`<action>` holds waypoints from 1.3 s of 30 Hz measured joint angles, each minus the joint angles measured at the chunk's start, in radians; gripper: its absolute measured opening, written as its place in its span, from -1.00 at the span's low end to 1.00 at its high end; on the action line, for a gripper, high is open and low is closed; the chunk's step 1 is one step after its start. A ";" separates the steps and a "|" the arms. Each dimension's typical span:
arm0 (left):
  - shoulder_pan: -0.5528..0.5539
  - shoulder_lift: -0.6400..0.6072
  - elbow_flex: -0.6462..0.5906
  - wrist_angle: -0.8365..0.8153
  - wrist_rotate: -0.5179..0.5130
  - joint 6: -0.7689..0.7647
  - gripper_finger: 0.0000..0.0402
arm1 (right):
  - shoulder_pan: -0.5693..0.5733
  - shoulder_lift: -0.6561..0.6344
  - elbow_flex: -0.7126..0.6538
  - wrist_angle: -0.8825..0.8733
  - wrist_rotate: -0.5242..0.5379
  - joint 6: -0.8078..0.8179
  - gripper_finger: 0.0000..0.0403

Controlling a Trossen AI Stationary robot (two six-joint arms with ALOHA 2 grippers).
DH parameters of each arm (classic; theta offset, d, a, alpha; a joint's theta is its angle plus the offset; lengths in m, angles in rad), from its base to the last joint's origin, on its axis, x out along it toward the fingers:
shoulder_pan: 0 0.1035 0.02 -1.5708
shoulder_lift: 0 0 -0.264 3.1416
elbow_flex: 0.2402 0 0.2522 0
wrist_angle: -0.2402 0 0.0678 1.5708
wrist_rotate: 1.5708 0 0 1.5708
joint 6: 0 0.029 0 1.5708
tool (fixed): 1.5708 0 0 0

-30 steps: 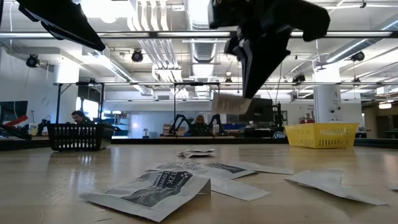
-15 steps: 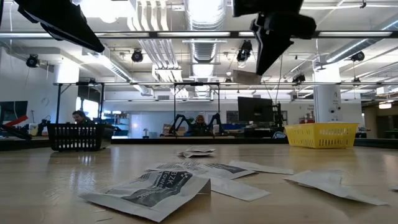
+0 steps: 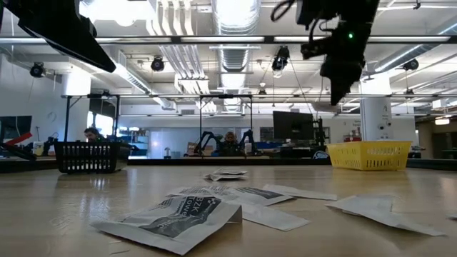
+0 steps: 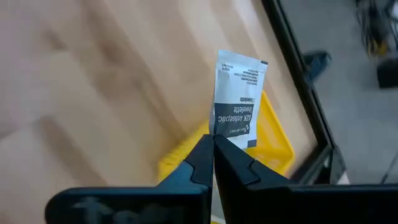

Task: Pick & Place First Aid Supplies
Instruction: Put the black pad into the yellow bin

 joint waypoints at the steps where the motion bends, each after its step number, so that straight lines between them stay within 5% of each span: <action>1: 0.000 0.000 0.000 0.000 0.000 0.000 -0.37 | -0.022 -0.016 -0.019 0.002 -0.001 0.006 -0.96; 14: 0.000 0.000 -0.005 0.001 -0.001 -0.008 -0.37 | -0.246 -0.125 -0.214 0.012 -0.133 0.072 -0.96; 39: 0.000 0.000 -0.005 0.001 0.002 -0.017 -0.37 | -0.329 -0.121 -0.350 0.246 -0.259 0.123 -0.96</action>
